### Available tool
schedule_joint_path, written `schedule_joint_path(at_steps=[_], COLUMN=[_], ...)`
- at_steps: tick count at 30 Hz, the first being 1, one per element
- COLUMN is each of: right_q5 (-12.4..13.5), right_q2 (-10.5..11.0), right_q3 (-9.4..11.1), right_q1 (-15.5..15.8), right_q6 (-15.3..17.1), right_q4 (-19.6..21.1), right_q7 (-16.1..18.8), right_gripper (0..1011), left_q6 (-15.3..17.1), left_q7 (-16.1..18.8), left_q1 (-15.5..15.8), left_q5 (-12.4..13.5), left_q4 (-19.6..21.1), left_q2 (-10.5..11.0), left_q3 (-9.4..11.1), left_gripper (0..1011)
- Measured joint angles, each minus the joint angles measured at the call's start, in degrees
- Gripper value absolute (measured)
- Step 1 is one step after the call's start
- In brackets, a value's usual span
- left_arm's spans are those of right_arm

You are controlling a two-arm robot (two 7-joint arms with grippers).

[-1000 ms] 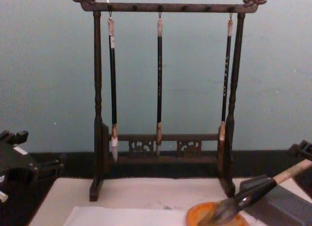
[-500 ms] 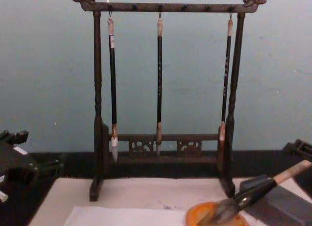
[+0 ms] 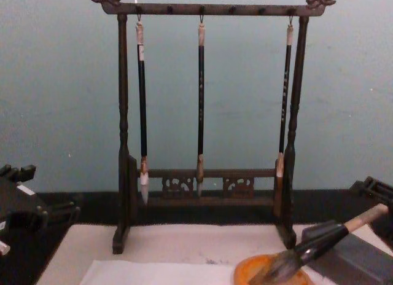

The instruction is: Pick up the brush from the inkstone, write on the paper, then place the brush back to its original position.

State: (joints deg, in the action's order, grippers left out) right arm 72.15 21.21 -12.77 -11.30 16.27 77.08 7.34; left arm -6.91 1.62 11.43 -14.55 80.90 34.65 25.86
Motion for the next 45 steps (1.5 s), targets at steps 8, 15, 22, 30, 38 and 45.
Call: schedule_joint_path(at_steps=[8, 15, 22, 30, 38, 45], right_q5=[0.1, 0.1, 0.0, 0.0, 0.0, 0.0], right_q2=[0.4, 0.3, 0.2, 0.2, 0.2, 0.2], right_q3=[-0.5, -0.4, -0.3, -0.3, -0.3, -0.2], right_q1=[-0.2, -0.1, -0.1, 0.0, 0.0, 0.0], right_q6=[-0.5, -0.4, -0.4, -0.3, -0.3, -0.3], right_q4=[0.0, 0.0, 0.0, 0.0, 0.0, 0.0], right_q7=[0.3, 0.2, 0.2, 0.1, 0.1, 0.2], right_gripper=[1000, 1000, 888, 647, 383, 189], left_q6=[0.0, 0.0, 0.0, 0.0, 0.0, 0.0], left_q7=[0.0, 0.0, 0.0, 0.0, 0.0, 0.0], left_q1=[0.0, 0.0, 0.0, 0.0, 0.0, 0.0], left_q5=[0.0, 0.0, 0.0, 0.0, 0.0, 0.0], left_q4=[0.0, 0.0, 0.0, 0.0, 0.0, 0.0], left_q2=[0.0, 0.0, 0.0, 0.0, 0.0, 0.0], left_q3=[0.0, 0.0, 0.0, 0.0, 0.0, 0.0], left_gripper=[1010, 1010, 1010, 1010, 1010, 1010])
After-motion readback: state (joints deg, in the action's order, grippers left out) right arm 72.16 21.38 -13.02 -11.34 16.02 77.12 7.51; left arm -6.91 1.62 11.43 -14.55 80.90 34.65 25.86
